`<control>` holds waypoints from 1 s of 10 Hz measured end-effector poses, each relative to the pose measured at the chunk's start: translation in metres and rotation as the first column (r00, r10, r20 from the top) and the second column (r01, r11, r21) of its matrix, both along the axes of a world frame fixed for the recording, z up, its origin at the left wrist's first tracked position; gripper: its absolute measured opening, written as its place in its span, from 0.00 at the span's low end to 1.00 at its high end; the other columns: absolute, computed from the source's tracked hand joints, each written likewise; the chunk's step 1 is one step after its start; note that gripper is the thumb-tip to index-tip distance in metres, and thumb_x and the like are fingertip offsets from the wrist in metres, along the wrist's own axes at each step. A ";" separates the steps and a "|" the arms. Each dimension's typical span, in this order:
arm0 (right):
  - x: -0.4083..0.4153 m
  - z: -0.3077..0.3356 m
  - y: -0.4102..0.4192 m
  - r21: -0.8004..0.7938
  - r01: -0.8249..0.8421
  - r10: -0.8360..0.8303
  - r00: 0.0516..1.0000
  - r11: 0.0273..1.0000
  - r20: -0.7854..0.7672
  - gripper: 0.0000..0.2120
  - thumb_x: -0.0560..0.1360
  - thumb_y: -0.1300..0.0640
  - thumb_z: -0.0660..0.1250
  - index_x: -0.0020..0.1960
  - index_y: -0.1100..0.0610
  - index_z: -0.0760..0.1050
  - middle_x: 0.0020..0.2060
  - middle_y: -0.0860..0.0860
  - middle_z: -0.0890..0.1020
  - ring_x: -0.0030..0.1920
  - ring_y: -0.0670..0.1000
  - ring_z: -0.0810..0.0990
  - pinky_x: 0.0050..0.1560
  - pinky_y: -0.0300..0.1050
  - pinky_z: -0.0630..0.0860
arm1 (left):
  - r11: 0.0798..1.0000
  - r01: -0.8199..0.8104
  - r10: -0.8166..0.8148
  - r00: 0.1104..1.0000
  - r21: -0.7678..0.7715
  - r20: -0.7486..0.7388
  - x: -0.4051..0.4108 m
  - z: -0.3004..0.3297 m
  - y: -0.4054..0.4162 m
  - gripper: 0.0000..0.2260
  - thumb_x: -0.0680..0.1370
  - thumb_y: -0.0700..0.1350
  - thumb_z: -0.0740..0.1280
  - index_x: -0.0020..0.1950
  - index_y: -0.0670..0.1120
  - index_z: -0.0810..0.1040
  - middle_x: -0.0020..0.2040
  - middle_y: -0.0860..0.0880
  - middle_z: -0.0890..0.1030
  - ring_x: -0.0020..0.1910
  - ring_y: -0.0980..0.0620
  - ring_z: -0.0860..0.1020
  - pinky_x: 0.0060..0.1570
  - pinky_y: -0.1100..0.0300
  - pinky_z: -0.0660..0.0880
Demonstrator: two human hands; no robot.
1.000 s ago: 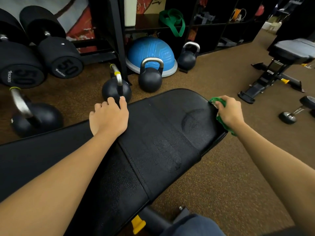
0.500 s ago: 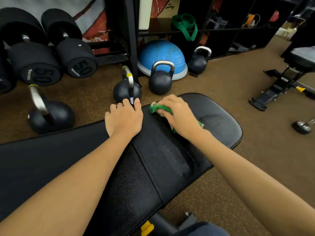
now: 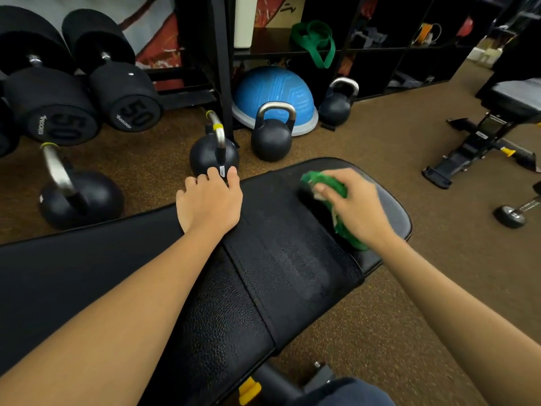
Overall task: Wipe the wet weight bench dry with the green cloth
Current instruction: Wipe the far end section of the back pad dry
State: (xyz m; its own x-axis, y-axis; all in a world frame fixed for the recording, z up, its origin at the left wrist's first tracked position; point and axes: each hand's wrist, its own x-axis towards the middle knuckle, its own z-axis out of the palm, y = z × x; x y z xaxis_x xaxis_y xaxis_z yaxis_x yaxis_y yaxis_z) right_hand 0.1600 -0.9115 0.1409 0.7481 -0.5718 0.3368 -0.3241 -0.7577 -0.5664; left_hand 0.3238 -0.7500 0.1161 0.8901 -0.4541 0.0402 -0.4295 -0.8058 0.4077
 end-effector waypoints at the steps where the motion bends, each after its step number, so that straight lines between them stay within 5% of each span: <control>1: 0.013 -0.018 0.017 -0.128 -0.109 0.103 0.993 0.986 -0.054 0.10 0.77 0.55 0.67 0.58 0.55 0.79 0.50 0.48 0.78 0.50 0.47 0.73 0.50 0.34 0.63 | 1.000 0.001 -0.001 1.000 0.001 0.011 -0.001 0.000 0.000 0.25 0.82 0.58 0.44 0.63 0.44 0.72 0.60 0.43 0.77 0.63 0.42 0.70 0.59 0.46 0.65; 3: 0.079 -0.026 -0.015 -0.182 -0.035 0.027 0.999 0.983 -0.046 0.11 0.78 0.58 0.64 0.59 0.60 0.77 0.53 0.56 0.78 0.52 0.56 0.73 0.49 0.41 0.64 | 1.000 0.004 -0.004 1.000 0.001 0.015 0.000 -0.001 0.001 0.25 0.82 0.58 0.44 0.62 0.44 0.72 0.60 0.43 0.77 0.63 0.42 0.70 0.58 0.46 0.65; 4: 0.081 -0.028 -0.054 -0.194 0.148 -0.165 0.983 0.970 -0.076 0.12 0.79 0.57 0.62 0.61 0.59 0.76 0.56 0.56 0.77 0.55 0.59 0.72 0.54 0.50 0.68 | 1.000 -0.003 0.003 1.000 -0.003 0.026 0.002 -0.003 0.000 0.25 0.82 0.58 0.44 0.61 0.44 0.72 0.60 0.43 0.77 0.63 0.42 0.70 0.58 0.46 0.65; 7: -0.007 -0.019 -0.127 -0.047 0.479 -0.480 0.860 0.876 -0.175 0.12 0.79 0.57 0.62 0.59 0.62 0.76 0.55 0.61 0.77 0.59 0.63 0.70 0.57 0.51 0.67 | 1.000 -0.011 0.011 1.000 0.005 0.011 0.000 -0.001 -0.002 0.25 0.82 0.59 0.44 0.64 0.44 0.71 0.62 0.43 0.77 0.64 0.42 0.69 0.60 0.46 0.64; 8: -0.023 0.001 -0.113 0.052 0.435 -0.433 0.900 0.899 -0.046 0.11 0.77 0.56 0.66 0.57 0.59 0.77 0.49 0.56 0.80 0.53 0.56 0.77 0.50 0.42 0.68 | 1.000 -0.008 0.008 1.000 0.011 0.010 0.000 -0.001 -0.001 0.25 0.82 0.59 0.44 0.64 0.44 0.71 0.62 0.43 0.77 0.64 0.42 0.69 0.60 0.46 0.64; 9: -0.032 0.023 -0.073 0.210 0.220 -0.233 0.972 0.952 0.039 0.13 0.74 0.51 0.70 0.58 0.49 0.76 0.49 0.46 0.81 0.50 0.47 0.79 0.52 0.43 0.72 | 1.000 -0.007 0.006 1.000 0.013 0.014 0.000 -0.001 -0.001 0.25 0.82 0.59 0.44 0.64 0.44 0.71 0.61 0.43 0.77 0.64 0.42 0.69 0.60 0.46 0.64; 10: -0.034 0.021 -0.037 0.239 0.064 -0.047 0.996 0.969 -0.077 0.13 0.72 0.50 0.73 0.54 0.48 0.73 0.46 0.45 0.81 0.48 0.45 0.79 0.49 0.43 0.74 | 1.000 -0.005 0.004 1.000 0.008 0.011 0.000 -0.001 -0.001 0.25 0.82 0.58 0.44 0.63 0.44 0.71 0.61 0.42 0.77 0.64 0.42 0.69 0.59 0.46 0.64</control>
State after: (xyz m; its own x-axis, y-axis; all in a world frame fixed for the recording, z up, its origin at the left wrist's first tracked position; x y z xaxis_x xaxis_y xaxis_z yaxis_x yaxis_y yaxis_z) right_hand 0.1264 -0.9486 0.1622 0.7294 -0.6712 0.1320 -0.4074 -0.5812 -0.7045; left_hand 0.3234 -0.7508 0.1153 0.8916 -0.4504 0.0461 -0.4302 -0.8112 0.3962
